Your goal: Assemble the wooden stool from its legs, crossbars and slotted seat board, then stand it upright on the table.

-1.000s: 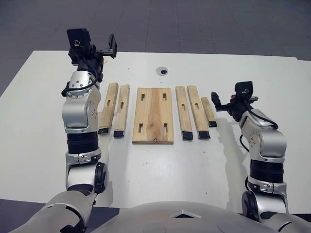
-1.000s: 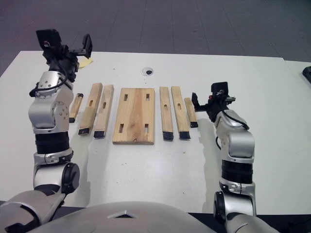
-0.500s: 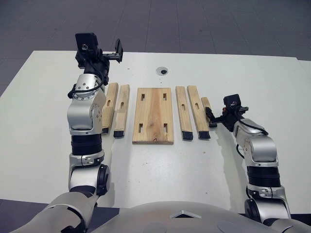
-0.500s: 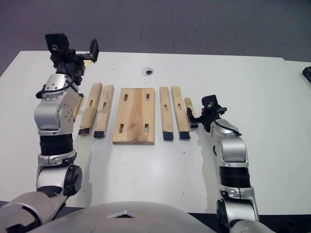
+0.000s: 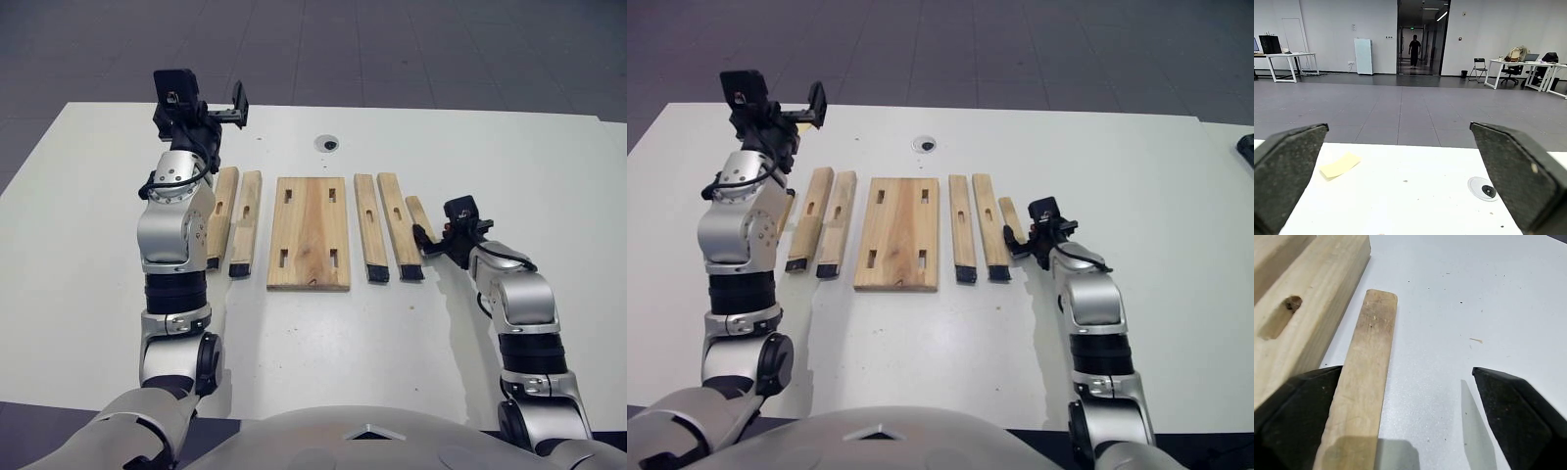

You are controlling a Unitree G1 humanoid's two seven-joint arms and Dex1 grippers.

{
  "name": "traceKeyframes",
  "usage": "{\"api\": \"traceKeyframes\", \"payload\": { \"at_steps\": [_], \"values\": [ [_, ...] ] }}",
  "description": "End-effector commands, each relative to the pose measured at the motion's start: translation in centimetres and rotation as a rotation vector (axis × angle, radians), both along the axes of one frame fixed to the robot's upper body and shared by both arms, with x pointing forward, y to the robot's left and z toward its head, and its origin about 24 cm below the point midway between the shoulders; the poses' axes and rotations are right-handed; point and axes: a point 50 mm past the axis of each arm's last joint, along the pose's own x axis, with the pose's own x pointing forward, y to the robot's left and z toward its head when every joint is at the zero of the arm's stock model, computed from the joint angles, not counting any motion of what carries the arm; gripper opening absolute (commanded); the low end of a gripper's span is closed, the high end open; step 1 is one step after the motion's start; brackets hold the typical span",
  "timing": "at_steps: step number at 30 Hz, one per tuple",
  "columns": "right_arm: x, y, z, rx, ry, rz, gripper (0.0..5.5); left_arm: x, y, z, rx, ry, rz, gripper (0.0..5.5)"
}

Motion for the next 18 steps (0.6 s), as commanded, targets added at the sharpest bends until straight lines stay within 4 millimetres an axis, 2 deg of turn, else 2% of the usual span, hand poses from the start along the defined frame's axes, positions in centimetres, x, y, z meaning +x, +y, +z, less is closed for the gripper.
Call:
{"api": "traceKeyframes", "payload": {
  "at_steps": [1, 18],
  "values": [
    [-0.29, -0.09, -0.97, 0.041, 0.095, -0.025, 4.07, -0.06, -0.06, 0.21, 0.007, -0.001, 0.002, 5.4],
    [-0.38, -0.06, -1.51, 0.139, 0.277, -0.052, 1.59, -0.01, -0.09, 0.11, 0.021, 0.022, 0.02, 5.4]
  ]
}}
